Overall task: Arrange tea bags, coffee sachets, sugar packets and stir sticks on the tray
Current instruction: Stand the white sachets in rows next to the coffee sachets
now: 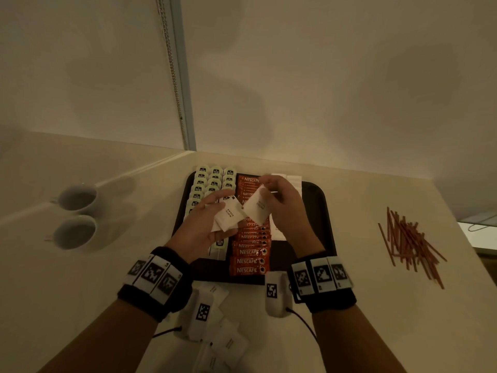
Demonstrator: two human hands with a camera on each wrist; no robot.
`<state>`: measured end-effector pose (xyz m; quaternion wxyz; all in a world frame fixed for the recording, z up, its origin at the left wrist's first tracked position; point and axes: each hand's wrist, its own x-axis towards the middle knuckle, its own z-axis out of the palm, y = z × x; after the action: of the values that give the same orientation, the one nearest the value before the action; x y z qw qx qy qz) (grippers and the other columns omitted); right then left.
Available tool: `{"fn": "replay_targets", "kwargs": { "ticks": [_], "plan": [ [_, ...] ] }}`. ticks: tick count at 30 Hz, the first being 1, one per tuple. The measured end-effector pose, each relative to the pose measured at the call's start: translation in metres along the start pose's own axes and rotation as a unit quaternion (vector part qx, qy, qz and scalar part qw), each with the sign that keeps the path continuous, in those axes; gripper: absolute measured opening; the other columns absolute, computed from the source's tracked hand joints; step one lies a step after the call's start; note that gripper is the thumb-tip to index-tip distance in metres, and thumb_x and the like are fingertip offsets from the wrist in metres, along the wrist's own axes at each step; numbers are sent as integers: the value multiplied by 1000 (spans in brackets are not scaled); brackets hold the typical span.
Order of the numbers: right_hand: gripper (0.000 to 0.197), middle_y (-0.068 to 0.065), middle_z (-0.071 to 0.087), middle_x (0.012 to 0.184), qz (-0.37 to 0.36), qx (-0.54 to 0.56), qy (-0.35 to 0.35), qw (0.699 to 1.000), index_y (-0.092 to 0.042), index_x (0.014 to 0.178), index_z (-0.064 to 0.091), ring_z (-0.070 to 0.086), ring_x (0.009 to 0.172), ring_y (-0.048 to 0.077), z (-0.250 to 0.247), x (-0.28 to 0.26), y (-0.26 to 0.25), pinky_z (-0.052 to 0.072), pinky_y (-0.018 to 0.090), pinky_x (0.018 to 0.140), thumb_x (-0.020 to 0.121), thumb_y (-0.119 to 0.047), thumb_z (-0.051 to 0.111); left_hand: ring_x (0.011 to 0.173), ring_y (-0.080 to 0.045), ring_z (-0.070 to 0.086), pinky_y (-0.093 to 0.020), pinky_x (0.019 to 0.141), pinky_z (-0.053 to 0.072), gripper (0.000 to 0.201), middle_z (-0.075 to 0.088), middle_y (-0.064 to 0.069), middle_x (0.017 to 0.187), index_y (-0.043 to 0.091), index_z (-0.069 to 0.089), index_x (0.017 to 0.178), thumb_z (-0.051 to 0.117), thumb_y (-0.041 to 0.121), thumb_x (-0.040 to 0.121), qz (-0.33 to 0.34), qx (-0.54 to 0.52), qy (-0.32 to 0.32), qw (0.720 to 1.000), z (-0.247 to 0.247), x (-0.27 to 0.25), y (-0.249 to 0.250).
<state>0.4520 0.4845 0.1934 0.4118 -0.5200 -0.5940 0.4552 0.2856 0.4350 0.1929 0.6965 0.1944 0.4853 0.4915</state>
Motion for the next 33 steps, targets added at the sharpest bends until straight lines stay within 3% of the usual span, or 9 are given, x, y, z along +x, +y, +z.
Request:
{"fn": "replay_targets", "kwargs": {
  "ticks": [2, 6, 9, 13, 18, 21, 23, 27, 33],
  "plan": [
    [18, -12, 61, 94, -28, -28, -27, 999, -22, 104, 59, 60, 85, -6, -1, 3, -7, 49, 11, 68, 90, -10, 58, 90, -33, 69, -26, 53, 56, 21, 63, -13, 114, 17, 67, 106, 48, 21, 98, -3, 14, -11, 1000, 3, -3, 1],
    [22, -11, 66, 93, -30, -38, -60, 997, -23, 103, 61, 62, 80, -9, 5, 4, -10, 50, 11, 64, 84, -14, 68, 81, -21, 71, -22, 50, 52, 4, 66, -10, 105, 18, 65, 91, 65, 16, 88, 24, 105, -4, 994, 6, -2, -5],
    [28, -10, 66, 100, -8, -37, -53, 998, -19, 110, 58, 63, 88, -1, 6, -1, -4, 53, 16, 71, 84, -22, 68, 89, -21, 66, -22, 50, 51, 9, 64, -8, 108, 20, 62, 84, 65, 12, 87, 45, 114, 22, 992, 6, 0, -9],
    [26, 0, 67, 102, 69, -3, -72, 995, -14, 109, 60, 66, 93, 16, 0, -16, 10, 58, 30, 77, 85, -21, 67, 80, -16, 66, -22, 49, 52, 9, 64, -4, 103, 19, 61, 85, 62, 10, 89, 63, 90, 35, 993, 4, 0, -10],
    [19, 5, 69, 102, 80, 69, -2, 994, -7, 106, 63, 68, 92, 15, -25, -20, 24, 56, 23, 73, 87, -10, 62, 100, -26, 58, -28, 55, 57, 24, 57, -7, 119, 17, 69, 93, 49, 4, 94, 26, 49, 8, 998, 3, 1, -8],
    [22, 3, 67, 103, 112, 23, 83, 990, -7, 112, 62, 66, 91, 11, -49, -17, 55, 53, 14, 67, 90, -8, 59, 102, -28, 55, -30, 57, 59, 33, 55, -5, 117, 20, 70, 96, 43, 1, 94, 16, 7, 24, 1000, -1, 4, -2],
    [25, 4, 66, 106, 167, -40, 122, 978, -10, 115, 62, 65, 91, 12, -60, -18, 85, 55, 18, 68, 90, -11, 59, 101, -31, 56, -30, 55, 59, 31, 55, -9, 118, 18, 69, 96, 43, 3, 95, 8, -18, 48, 999, -5, 7, -1],
    [26, 5, 63, 113, 257, -152, 101, 949, -13, 114, 61, 61, 101, 20, -60, -27, 130, 53, 40, 90, 88, -18, 62, 110, -44, 55, -30, 53, 59, 22, 53, -25, 123, 6, 58, 113, 44, 8, 95, -32, -85, 77, 993, -9, 8, -2],
    [22, 7, 64, 112, 264, -163, 104, 945, -10, 109, 62, 60, 102, 19, -44, -29, 137, 50, 34, 92, 87, -14, 65, 88, -43, 61, -30, 53, 57, 33, 56, -25, 108, 0, 49, 127, 41, 9, 97, -30, -109, 62, 992, -10, 5, -1]
  ]
}}
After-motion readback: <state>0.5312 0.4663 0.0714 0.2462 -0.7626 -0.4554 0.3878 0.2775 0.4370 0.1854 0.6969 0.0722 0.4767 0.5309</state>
